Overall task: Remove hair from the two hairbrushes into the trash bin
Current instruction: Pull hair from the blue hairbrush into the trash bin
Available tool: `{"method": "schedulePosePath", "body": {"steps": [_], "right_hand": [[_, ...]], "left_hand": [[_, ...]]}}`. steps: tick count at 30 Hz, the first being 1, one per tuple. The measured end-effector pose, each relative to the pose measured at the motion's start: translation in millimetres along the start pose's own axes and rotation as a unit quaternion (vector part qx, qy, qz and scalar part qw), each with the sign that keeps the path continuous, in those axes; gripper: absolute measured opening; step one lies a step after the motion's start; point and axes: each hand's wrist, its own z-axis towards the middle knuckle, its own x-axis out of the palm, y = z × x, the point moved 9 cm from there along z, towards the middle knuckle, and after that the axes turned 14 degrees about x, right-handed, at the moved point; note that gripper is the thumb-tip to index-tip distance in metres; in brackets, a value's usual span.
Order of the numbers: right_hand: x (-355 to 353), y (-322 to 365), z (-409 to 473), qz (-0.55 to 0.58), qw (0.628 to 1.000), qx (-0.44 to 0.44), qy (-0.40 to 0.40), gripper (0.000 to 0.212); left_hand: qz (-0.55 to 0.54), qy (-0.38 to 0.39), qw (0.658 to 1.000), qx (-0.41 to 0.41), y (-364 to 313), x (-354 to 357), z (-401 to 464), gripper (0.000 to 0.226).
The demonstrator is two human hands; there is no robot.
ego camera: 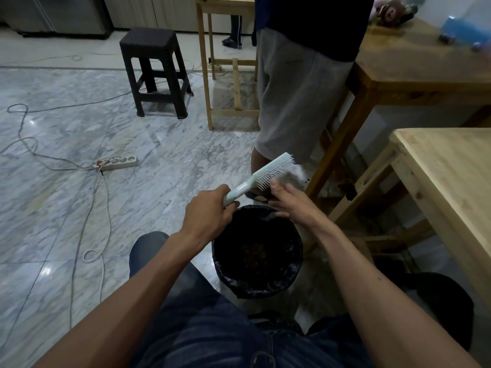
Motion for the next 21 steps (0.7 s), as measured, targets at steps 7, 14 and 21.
{"method": "schedulePosePath", "body": {"steps": [7, 14, 21], "right_hand": [[6, 17, -6, 0.15, 0.988, -0.029, 0.034, 0.026], [-9, 5, -11, 0.099, 0.994, 0.013, -0.044, 0.014], [-22, -14, -6, 0.052, 0.996, 0.047, -0.058, 0.012]], "left_hand": [[-0.106, 0.05, 0.992, -0.04, 3, 6, 1, 0.024], [-0.022, 0.034, 0.998, -0.057, 12, 6, -4, 0.019], [0.006, 0.027, 0.997, -0.075, 21, -2, -3, 0.018]]}}
